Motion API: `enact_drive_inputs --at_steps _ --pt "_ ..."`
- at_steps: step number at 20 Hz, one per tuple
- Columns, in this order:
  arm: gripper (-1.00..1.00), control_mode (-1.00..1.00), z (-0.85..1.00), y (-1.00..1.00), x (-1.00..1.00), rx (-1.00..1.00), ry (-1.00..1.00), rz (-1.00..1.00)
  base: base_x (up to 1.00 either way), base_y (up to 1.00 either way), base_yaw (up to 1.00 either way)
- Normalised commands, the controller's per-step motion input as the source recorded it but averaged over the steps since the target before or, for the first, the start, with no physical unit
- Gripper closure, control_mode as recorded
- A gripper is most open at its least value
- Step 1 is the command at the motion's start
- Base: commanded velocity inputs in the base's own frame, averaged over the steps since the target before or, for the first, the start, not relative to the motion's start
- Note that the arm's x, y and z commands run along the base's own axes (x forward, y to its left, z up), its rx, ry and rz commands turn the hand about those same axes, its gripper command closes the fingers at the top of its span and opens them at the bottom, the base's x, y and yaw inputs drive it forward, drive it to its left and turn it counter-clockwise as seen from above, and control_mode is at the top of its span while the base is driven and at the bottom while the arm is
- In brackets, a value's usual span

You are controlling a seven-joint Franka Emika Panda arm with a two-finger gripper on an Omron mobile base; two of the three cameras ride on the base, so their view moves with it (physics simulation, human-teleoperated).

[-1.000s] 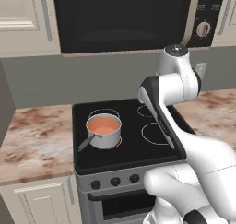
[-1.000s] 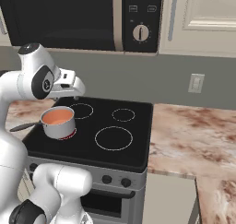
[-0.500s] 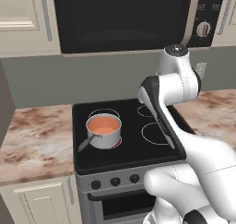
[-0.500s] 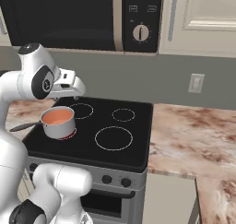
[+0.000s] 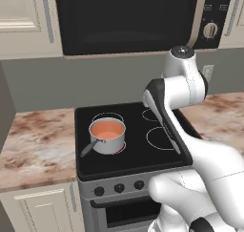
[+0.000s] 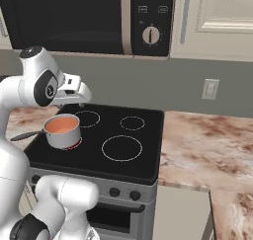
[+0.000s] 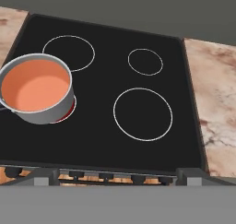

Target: Wait until the marinara sauce is simmered to a deep red color and then turn off the stove.

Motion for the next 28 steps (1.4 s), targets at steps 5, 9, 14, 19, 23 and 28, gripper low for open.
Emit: enact_drive_inputs --at_steps 5,9,14,19,23,28 --pt "-1.0 -1.0 0.0 0.0 0.0 0.0 0.0 0.0 0.0 0.0 0.0" --pt "-1.0 -1.0 0.0 0.0 0.0 0.0 0.0 0.0 0.0 0.0 0.0" --pt "-1.0 -1.0 0.0 0.0 0.0 0.0 0.0 0.0 0.0 0.0 0.0" --pt "-1.0 -1.0 0.0 0.0 0.0 0.0 0.0 0.0 0.0 0.0 0.0" --pt "-1.0 -1.0 0.0 0.0 0.0 0.0 0.0 0.0 0.0 0.0 0.0" --pt "-1.0 -1.0 0.0 0.0 0.0 0.0 0.0 0.0 0.0 0.0 0.0"
